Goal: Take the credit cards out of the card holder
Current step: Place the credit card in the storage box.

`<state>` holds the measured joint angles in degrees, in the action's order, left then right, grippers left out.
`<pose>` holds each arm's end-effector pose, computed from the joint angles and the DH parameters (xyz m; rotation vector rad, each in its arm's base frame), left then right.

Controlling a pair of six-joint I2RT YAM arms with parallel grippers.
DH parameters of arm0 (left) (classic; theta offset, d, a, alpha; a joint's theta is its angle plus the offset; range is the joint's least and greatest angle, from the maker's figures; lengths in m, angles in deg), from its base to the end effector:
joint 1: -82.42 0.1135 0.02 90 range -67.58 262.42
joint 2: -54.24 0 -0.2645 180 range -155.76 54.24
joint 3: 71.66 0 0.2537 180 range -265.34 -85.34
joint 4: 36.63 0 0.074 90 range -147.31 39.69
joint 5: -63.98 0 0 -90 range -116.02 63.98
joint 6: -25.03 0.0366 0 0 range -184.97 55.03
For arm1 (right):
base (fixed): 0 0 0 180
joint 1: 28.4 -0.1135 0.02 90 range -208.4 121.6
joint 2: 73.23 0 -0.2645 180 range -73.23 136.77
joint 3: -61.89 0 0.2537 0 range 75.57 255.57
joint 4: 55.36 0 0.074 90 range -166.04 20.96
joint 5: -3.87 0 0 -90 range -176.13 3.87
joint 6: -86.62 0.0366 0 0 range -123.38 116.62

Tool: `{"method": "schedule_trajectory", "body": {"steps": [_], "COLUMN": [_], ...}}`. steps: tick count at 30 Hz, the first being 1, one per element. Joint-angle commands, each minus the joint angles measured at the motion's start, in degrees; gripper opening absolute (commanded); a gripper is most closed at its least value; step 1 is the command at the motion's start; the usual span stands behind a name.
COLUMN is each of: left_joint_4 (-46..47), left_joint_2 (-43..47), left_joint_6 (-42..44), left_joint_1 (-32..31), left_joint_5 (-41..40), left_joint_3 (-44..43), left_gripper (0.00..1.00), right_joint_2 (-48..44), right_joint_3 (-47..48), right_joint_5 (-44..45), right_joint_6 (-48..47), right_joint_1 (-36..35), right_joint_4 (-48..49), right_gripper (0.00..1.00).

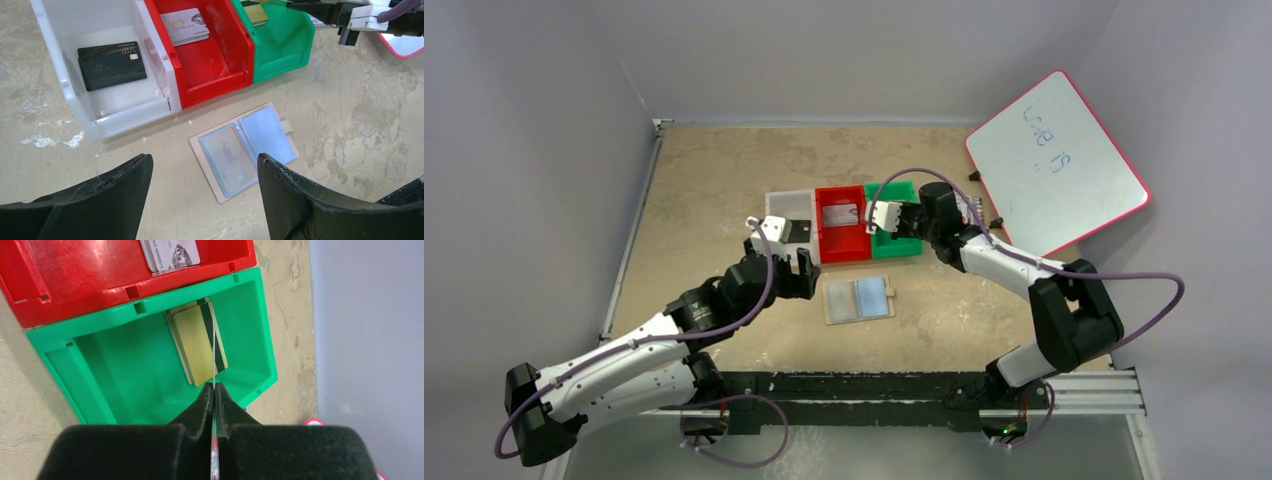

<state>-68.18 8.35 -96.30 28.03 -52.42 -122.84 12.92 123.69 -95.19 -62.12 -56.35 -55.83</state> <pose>0.1205 -0.1403 0.2796 0.1135 2.0099 -0.4999 0.2918 0.1613 0.2266 -1.4468 1.3853 -0.1867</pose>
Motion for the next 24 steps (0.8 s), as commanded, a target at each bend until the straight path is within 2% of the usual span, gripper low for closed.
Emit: {"method": "schedule_trajectory", "body": {"steps": [1,6,13,18,24], "left_joint_4": [1.1,0.2,-1.2,-3.0,-4.6], "left_joint_2": [1.6,2.4,4.3,4.8,6.1], "left_joint_6": [-1.6,-1.6,-2.6,-3.0,-4.0], "left_joint_1": [0.2,0.1,0.1,0.1,0.1], "left_joint_5": [1.3,1.5,1.0,0.8,0.4], "left_joint_3": [0.4,0.0,-0.2,-0.4,0.1], "left_gripper": [0.76,0.76,0.76,0.76,0.76], "right_joint_2": [-0.6,1.4,6.9,9.6,13.8], "right_joint_3": [1.4,2.6,6.4,6.8,11.6], "right_joint_5": [-4.9,-7.0,-2.9,-4.1,-3.3], "right_joint_6": [-3.4,-4.5,-6.5,-7.4,-9.5], "right_joint_1": [0.7,0.9,1.1,2.3,2.8], "right_joint_4": [1.9,0.4,-0.2,0.6,0.3], "right_gripper": [0.00,0.00,0.00,0.00,0.00]}}
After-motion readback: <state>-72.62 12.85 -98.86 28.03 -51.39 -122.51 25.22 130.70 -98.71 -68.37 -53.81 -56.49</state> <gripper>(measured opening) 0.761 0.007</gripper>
